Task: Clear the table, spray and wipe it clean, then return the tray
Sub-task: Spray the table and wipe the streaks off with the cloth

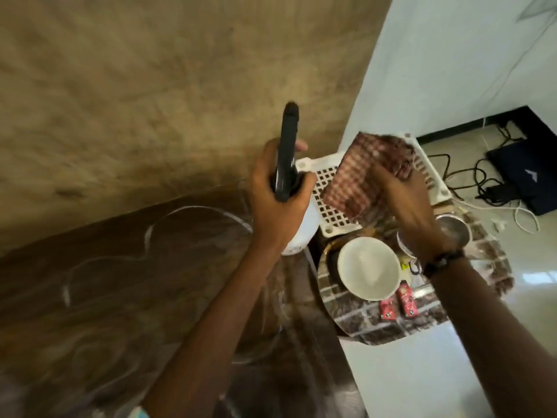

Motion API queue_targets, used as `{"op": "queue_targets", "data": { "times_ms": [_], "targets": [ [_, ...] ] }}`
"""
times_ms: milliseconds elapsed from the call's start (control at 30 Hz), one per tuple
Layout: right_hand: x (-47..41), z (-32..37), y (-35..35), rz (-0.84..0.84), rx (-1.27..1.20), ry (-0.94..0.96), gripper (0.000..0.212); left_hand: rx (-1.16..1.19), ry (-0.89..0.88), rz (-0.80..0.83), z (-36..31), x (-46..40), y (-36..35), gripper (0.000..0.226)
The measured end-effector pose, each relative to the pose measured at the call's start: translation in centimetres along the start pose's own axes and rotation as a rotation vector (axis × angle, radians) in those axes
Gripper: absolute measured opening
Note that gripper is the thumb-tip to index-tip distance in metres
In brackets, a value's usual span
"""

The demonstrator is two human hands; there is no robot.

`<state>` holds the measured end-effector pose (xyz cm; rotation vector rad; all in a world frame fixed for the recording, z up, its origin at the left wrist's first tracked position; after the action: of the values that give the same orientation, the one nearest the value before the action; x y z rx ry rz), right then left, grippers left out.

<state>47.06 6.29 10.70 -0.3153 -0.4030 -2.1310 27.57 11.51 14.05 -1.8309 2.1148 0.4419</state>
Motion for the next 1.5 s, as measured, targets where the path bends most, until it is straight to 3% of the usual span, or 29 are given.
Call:
{"op": "queue_targets", "data": {
  "times_ms": [100,233,367,500,600,767,933,1200,1500],
  "targets": [
    [5.4,-2.9,-5.8,0.115,-0.137,-0.162,0.043,-0.047,0.062,-0.039,-1.0,3.9,7.0,0.021],
    [14.5,-7.1,-14.3,0.311,-0.16,-0.424,0.013,-0.12,0.126,-0.132,-2.2,11.4,17.4,0.025],
    [25.7,-10.5,-23.2,0.494,-0.237,-0.665,0.039,-0.156,0.26,-0.333,-3.5,19.9,29.2,0.032],
    [33.5,-13.9,-29.9,0.556,-0.173,-0.74,0.035,-0.215,0.335,-0.441,-6.2,26.7,38.4,0.028],
    [40.6,-15.7,-35.8,0.654,-0.075,-0.776,0.043,-0.28,0.372,-0.535,-8.0,32.1,46.6,0.025],
    [49.3,-18.4,-43.8,0.715,0.098,-0.641,0.027,-0.426,0.445,-0.627,-10.2,40.3,57.4,0.036],
    [55.9,-20.4,-50.6,0.776,0.305,-0.404,0.034,-0.475,0.493,-0.72,-11.8,46.3,65.0,0.045],
    [60.6,-22.3,-56.9,0.827,0.434,-0.355,0.027,-0.471,0.629,-0.892,-11.8,53.2,70.7,0.044],
    [64.1,-23.1,-63.8,0.923,0.572,-0.301,0.033,-0.468,0.745,-1.064,-11.1,58.1,75.1,0.027]
  ]
}}
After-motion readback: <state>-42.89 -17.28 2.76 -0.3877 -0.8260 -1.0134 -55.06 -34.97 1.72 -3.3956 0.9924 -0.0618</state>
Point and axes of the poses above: each hand's wrist, its own x-axis away from the middle knuckle, its own y-axis out of the back of the hand, z = x × y, the point moved 5 cm from there along -x, towards the middle knuckle, and after that the axes turned 8 degrees about -y, right-handed, at the moved point
